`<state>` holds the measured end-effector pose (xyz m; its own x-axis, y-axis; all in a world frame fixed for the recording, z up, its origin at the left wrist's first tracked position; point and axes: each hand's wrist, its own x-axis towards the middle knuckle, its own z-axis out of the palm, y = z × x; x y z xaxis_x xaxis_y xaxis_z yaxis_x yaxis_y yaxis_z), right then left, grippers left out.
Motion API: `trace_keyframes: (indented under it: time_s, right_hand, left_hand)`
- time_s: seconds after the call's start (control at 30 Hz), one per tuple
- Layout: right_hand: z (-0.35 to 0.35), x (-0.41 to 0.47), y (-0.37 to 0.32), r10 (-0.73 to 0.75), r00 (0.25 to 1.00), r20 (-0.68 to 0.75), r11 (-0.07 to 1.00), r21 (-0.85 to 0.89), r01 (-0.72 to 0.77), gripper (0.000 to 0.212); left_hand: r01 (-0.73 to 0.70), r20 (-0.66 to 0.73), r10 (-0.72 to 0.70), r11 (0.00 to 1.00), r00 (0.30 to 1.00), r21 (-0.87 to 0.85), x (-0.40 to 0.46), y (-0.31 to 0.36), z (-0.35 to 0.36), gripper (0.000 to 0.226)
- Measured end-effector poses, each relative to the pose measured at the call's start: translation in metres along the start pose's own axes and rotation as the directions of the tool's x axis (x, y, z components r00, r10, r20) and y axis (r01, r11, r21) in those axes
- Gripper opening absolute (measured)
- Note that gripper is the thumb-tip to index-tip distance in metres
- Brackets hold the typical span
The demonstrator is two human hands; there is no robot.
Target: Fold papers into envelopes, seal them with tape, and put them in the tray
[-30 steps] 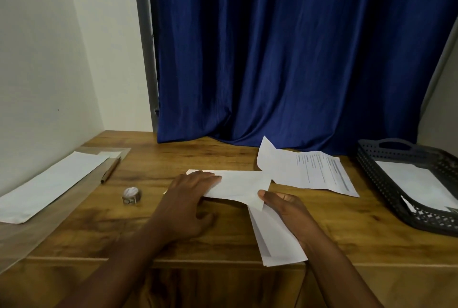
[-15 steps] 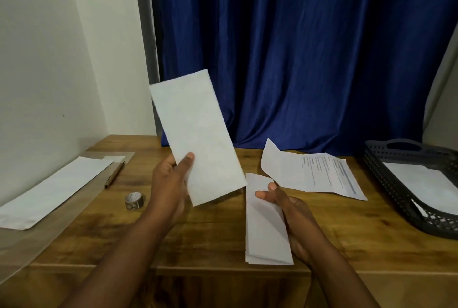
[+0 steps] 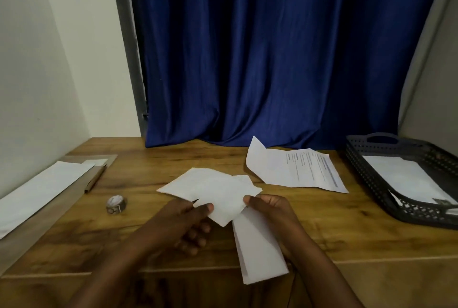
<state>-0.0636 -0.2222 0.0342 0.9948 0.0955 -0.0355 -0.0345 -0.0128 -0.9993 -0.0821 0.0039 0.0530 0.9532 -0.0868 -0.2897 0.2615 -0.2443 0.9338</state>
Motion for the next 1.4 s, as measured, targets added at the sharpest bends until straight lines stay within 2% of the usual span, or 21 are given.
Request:
trace_keyframes:
  time_s: [0.03, 0.1, 0.17, 0.2, 0.27, 0.37, 0.47, 0.7, 0.8, 0.93, 1.07, 1.17, 1.23, 1.4]
  right_hand:
    - [0.0, 0.001, 0.0, 0.006, 1.0, 0.002, 1.0, -0.003, -0.006, 0.026]
    - [0.0, 0.002, 0.0, 0.011, 1.0, 0.014, 1.0, -0.006, -0.011, 0.027]
    - [0.001, 0.002, -0.001, 0.009, 1.0, 0.029, 1.0, -0.004, -0.009, 0.027]
    - [0.002, 0.002, -0.002, 0.008, 0.999, 0.033, 1.0, -0.008, -0.008, 0.029]
    - [0.004, 0.002, -0.002, 0.004, 1.0, 0.023, 0.999, -0.037, -0.003, 0.035]
    - [0.008, 0.003, -0.001, -0.02, 1.0, -0.006, 0.996, -0.092, 0.019, 0.033]
    - [0.01, 0.003, 0.003, -0.056, 0.998, -0.031, 0.988, -0.148, 0.051, 0.035]
    - [0.012, 0.003, 0.008, -0.093, 0.995, -0.036, 0.986, -0.144, 0.087, 0.029]
    - [0.014, 0.004, 0.008, -0.096, 0.995, -0.021, 0.984, -0.154, 0.092, 0.032]
    - [0.013, 0.005, 0.008, -0.125, 0.992, -0.024, 0.974, -0.194, 0.118, 0.035]
    - [0.013, 0.004, 0.007, -0.142, 0.99, -0.017, 0.967, -0.217, 0.135, 0.029]
    - [0.013, 0.005, 0.007, -0.158, 0.987, -0.017, 0.959, -0.241, 0.149, 0.025]
    - [0.013, 0.006, 0.008, -0.175, 0.984, -0.02, 0.952, -0.258, 0.164, 0.024]
    - [0.016, 0.008, 0.013, -0.202, 0.979, -0.031, 0.942, -0.28, 0.185, 0.017]
  left_hand:
    - [0.029, -0.002, -0.029, 0.982, 1.0, 0.187, -0.006, 0.003, -0.009, 0.045]
    - [0.037, -0.049, -0.016, 0.876, 0.999, 0.481, -0.015, 0.008, -0.024, 0.05]
    - [-0.041, -0.141, 0.17, 0.767, 0.975, 0.64, -0.02, 0.011, -0.032, 0.051]
    - [-0.095, -0.181, 0.288, 0.734, 0.94, 0.673, -0.021, 0.013, -0.03, 0.049]
    - [-0.197, -0.217, 0.452, 0.704, 0.865, 0.682, -0.022, 0.016, -0.017, 0.04]
    - [-0.294, -0.161, 0.544, 0.653, 0.824, 0.698, -0.012, 0.013, 0.011, 0.044]
    - [-0.336, -0.093, 0.576, 0.593, 0.812, 0.732, 0.006, 0.005, 0.032, 0.055]
    - [-0.424, -0.095, 0.601, 0.658, 0.794, 0.622, 0.017, -0.002, 0.023, 0.042]
    - [-0.425, -0.118, 0.63, 0.637, 0.767, 0.643, 0.012, -0.005, 0.016, 0.036]
    - [-0.433, -0.083, 0.656, 0.582, 0.75, 0.688, 0.009, -0.009, 0.018, 0.031]
    - [-0.42, -0.1, 0.669, 0.569, 0.736, 0.707, 0.009, -0.009, 0.024, 0.017]
    - [-0.388, -0.218, 0.676, 0.623, 0.704, 0.679, 0.01, -0.012, 0.028, 0.009]
    - [-0.363, -0.278, 0.669, 0.651, 0.689, 0.667, 0.011, -0.015, 0.033, 0.014]
    - [-0.354, -0.328, 0.636, 0.705, 0.698, 0.614, 0.018, -0.025, 0.043, 0.018]
